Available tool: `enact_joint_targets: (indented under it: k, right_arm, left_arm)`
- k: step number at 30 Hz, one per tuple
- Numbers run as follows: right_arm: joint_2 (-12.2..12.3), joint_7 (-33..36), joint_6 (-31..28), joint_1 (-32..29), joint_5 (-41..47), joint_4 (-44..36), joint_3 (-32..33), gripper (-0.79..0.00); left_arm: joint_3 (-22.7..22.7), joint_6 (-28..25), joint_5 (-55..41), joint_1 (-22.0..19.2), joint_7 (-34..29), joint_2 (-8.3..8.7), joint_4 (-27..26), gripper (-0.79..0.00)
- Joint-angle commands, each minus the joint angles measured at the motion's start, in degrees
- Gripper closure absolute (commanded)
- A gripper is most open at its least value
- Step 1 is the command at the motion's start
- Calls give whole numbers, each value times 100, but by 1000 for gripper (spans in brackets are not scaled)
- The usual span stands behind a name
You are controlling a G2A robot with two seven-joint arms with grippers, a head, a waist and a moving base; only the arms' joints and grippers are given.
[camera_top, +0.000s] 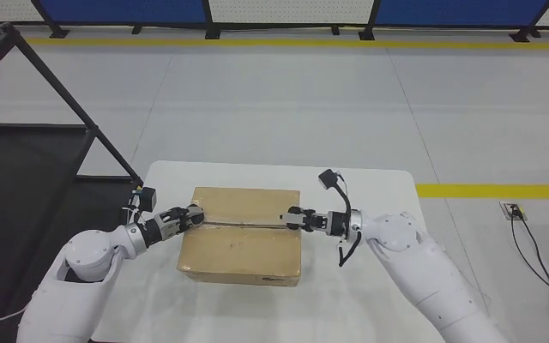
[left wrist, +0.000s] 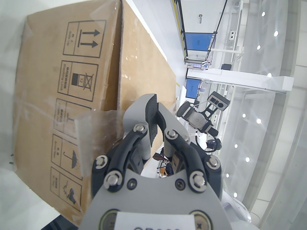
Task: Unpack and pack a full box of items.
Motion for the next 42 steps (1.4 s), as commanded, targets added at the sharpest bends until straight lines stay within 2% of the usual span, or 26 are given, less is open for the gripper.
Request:
enact_joint_targets:
  k: [1,6,10,20,33,42]
  right_arm:
    - [-24,176,178,83,68,111,-48,-785]
    - [-119,283,400,264,17,371,-240,-785]
    - [-214,217,342,371,35,535,-372,-785]
    - [-542,206,370,743,46,865,-856,-785]
    - [-1186,-424,475,1324,-300,1506,-1635,-785]
    - [-1698,-674,342,1654,-296,2106,-1998,-785]
  left_arm:
    - [-20,-7,-15,9,3,2,-19,0]
    - [-74,-49,-62,23,24,6,-80,0]
    - [-196,-132,-174,72,76,17,-127,0]
    - [-807,-375,-574,464,278,91,-281,0]
    - [-1549,-615,-1011,1262,326,176,-614,0]
    - [-1820,-706,-1192,1628,270,198,-651,0]
